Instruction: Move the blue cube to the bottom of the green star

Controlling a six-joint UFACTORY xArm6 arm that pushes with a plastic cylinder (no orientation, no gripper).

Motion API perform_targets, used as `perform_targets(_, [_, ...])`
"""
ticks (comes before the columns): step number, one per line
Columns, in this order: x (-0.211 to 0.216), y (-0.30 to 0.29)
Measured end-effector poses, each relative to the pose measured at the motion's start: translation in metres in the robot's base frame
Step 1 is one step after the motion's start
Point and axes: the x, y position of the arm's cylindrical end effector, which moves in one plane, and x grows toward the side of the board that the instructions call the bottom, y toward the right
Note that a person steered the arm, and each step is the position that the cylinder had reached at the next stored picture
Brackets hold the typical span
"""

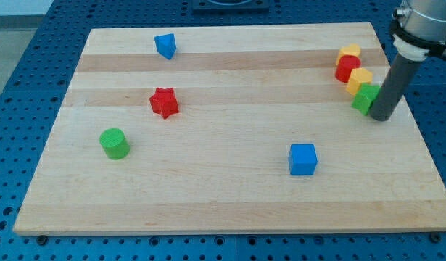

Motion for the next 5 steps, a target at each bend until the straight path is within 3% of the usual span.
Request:
perform_targets(1, [-0.004, 0.0])
perform_targets(2, [0.04, 0.003])
perform_targets(4, [0.182, -0.004])
perform_targets(5, [0.182, -0.059])
